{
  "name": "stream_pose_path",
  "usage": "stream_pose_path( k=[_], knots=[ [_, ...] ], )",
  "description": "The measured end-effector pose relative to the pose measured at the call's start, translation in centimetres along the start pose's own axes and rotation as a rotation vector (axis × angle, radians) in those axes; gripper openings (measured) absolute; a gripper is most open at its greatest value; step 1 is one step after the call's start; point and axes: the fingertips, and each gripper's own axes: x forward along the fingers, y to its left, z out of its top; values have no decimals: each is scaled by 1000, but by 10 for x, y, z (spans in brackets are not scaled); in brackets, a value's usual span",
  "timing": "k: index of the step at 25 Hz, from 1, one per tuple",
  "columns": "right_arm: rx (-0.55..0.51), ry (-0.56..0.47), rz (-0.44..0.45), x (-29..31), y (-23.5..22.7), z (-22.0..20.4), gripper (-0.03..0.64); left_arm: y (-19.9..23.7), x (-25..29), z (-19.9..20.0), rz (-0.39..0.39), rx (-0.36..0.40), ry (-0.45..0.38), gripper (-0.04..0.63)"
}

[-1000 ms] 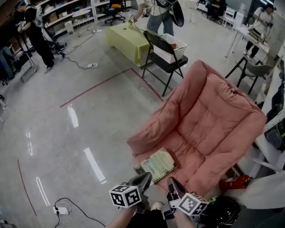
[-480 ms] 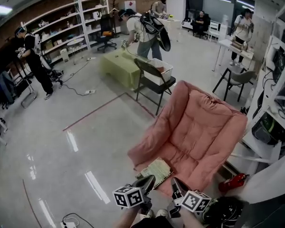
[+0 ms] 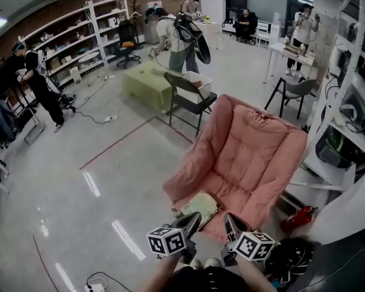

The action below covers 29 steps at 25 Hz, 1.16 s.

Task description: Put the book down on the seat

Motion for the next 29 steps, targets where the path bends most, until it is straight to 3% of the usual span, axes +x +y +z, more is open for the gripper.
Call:
stream_pose_path(
  k=[3,15,29],
  knots=[
    [-44,-29,-16,-7,1,9,12,-1,2,-4,-12,-19,5,9],
    [-46,-67,-65,-8,-8,14,12,-4,5,-1,-35,-23,14,9],
    [-88,-64,-24,-2,-3,6,12,5,2,-16,-3,-54,4,9]
  ],
)
